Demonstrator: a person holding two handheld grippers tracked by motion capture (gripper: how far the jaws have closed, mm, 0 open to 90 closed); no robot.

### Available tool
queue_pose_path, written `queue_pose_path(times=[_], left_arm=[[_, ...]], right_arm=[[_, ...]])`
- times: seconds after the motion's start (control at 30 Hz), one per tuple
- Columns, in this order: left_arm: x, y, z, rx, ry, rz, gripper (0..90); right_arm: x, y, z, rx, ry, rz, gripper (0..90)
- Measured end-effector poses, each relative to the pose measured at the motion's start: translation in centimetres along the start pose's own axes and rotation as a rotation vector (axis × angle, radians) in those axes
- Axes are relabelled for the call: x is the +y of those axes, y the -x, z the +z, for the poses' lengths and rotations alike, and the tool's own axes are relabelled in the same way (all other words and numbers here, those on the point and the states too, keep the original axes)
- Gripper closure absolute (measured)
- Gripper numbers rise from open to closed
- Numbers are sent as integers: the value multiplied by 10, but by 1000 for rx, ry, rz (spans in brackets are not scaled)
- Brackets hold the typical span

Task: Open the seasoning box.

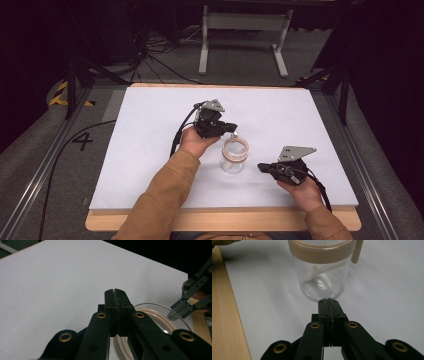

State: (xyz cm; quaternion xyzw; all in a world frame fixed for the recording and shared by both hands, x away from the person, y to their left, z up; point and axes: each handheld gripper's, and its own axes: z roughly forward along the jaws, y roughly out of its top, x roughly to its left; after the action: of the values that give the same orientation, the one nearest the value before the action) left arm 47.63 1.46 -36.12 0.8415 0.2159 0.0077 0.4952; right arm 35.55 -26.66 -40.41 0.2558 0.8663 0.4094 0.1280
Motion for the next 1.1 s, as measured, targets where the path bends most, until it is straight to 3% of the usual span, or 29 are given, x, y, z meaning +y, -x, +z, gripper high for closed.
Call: queue_pose_path(times=[0.43, 1.1], left_arm=[[-2, -2, 4, -11, -11, 4, 895], [-4, -4, 8, -24, 19, -4, 896]], right_arm=[[4, -5, 3, 16, 7, -12, 896], [25, -19, 9, 75, 82, -22, 896]])
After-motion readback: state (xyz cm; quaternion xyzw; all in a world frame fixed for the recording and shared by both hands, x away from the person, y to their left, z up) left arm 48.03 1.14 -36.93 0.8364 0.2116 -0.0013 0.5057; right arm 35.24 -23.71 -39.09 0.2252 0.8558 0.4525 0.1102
